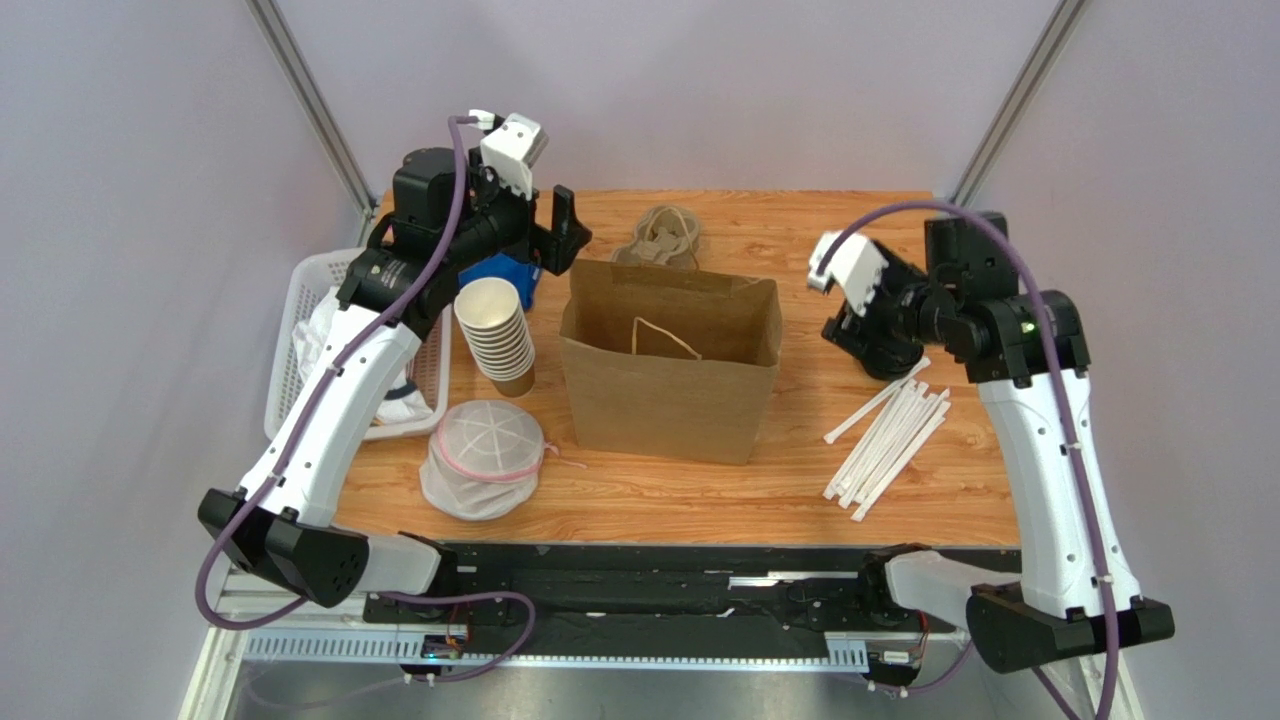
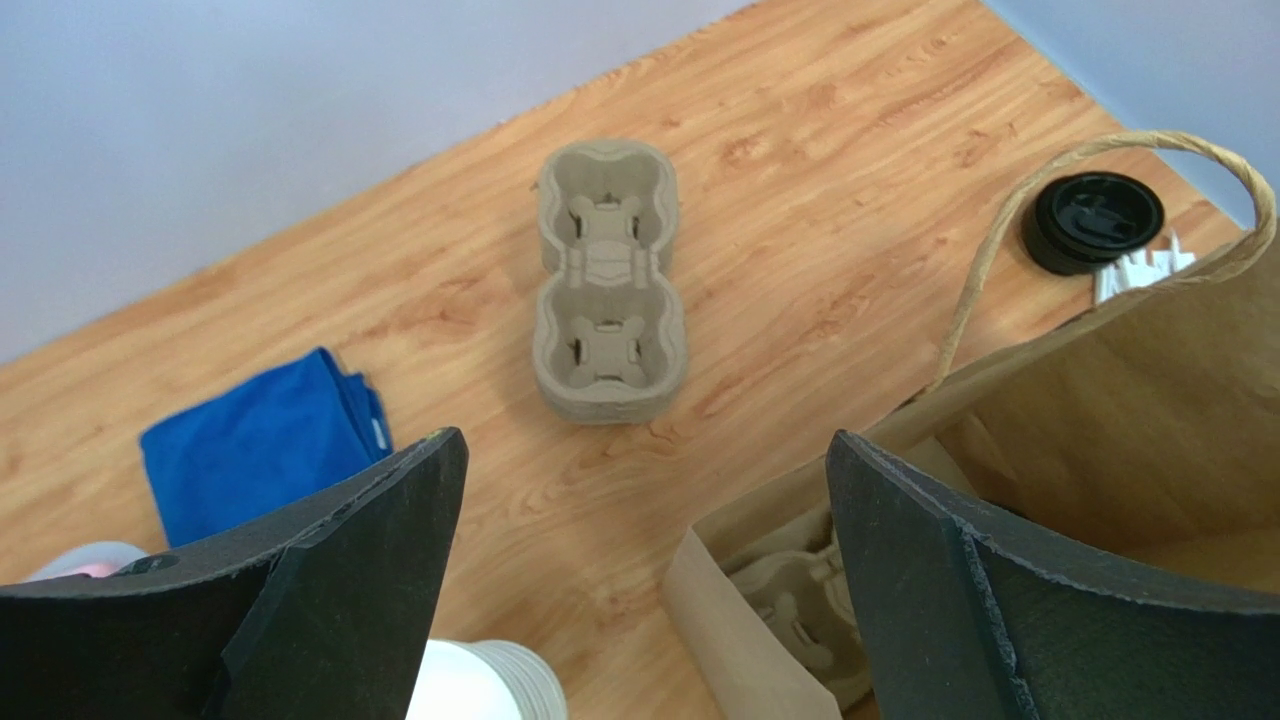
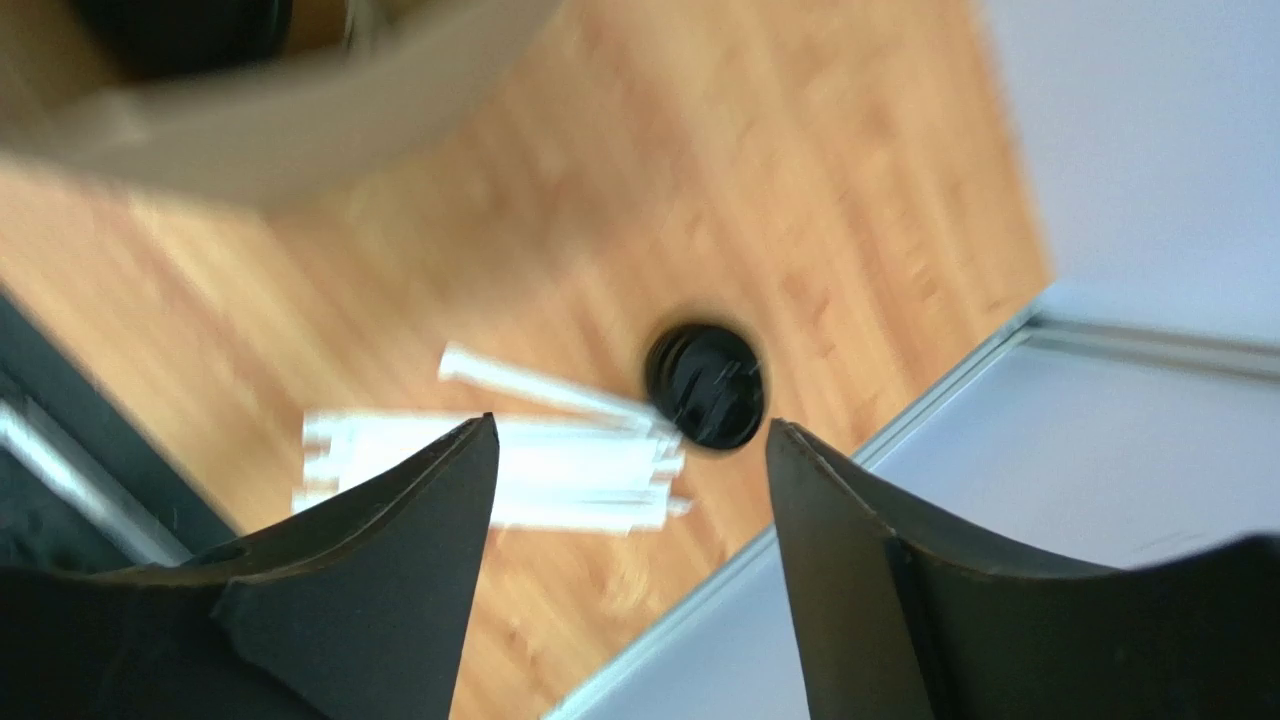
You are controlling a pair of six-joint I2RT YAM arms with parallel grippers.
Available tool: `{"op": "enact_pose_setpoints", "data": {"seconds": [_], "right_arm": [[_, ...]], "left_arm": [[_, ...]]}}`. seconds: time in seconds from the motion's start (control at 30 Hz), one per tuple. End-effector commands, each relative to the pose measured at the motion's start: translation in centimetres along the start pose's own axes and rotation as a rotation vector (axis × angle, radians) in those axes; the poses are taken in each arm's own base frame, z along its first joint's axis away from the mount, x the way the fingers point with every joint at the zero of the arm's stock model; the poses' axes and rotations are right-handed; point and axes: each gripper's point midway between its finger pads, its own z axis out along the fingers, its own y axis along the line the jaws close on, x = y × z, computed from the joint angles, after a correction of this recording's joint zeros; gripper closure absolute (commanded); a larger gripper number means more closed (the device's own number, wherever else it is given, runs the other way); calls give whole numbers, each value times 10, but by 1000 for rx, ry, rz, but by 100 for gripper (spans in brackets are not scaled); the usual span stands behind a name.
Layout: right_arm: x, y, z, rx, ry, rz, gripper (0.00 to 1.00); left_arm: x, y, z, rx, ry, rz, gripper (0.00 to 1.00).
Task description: Pack the takeout coffee
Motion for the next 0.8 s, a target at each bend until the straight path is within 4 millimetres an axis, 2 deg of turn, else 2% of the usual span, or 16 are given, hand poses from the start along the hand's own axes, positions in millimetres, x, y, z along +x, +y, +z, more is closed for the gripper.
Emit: {"op": "enact_pose_setpoints", "data": {"seconds": [0.0, 0.07, 0.13, 0.17, 0.23, 0.27, 0.33, 0.4, 0.47, 0.63, 0.77], "right_arm": [[93, 39, 28, -245, 248, -151, 36], [116, 45, 51, -299, 273, -180, 38], [121, 41, 71, -301, 243, -267, 41], [135, 55, 85, -349, 249, -282, 41], [137, 52, 106, -335, 191, -380, 41], [146, 63, 116, -365, 184, -399, 41], [152, 68, 132, -394, 154, -468, 42], [164, 80, 144, -459, 162, -476, 42], [171, 80, 152, -481, 171, -495, 43], [173, 71, 176, -491, 161, -512, 43], [181, 69, 187, -521, 167, -588, 45]], "left_arm": [[-1, -2, -3, 30, 11, -85, 2], [5, 5, -3, 19, 37, -121, 3], [11, 8, -6, 18, 60, -136, 3], [16, 9, -6, 13, 75, -145, 4], [23, 11, -9, 11, 100, -155, 4], [25, 11, -11, 11, 105, -158, 4], [31, 12, -14, 8, 129, -166, 4], [35, 9, -17, 16, 144, -169, 4], [40, 11, -18, 6, 161, -178, 4], [55, 11, -16, 8, 208, -250, 5], [60, 12, -10, 20, 225, -275, 5]]}}
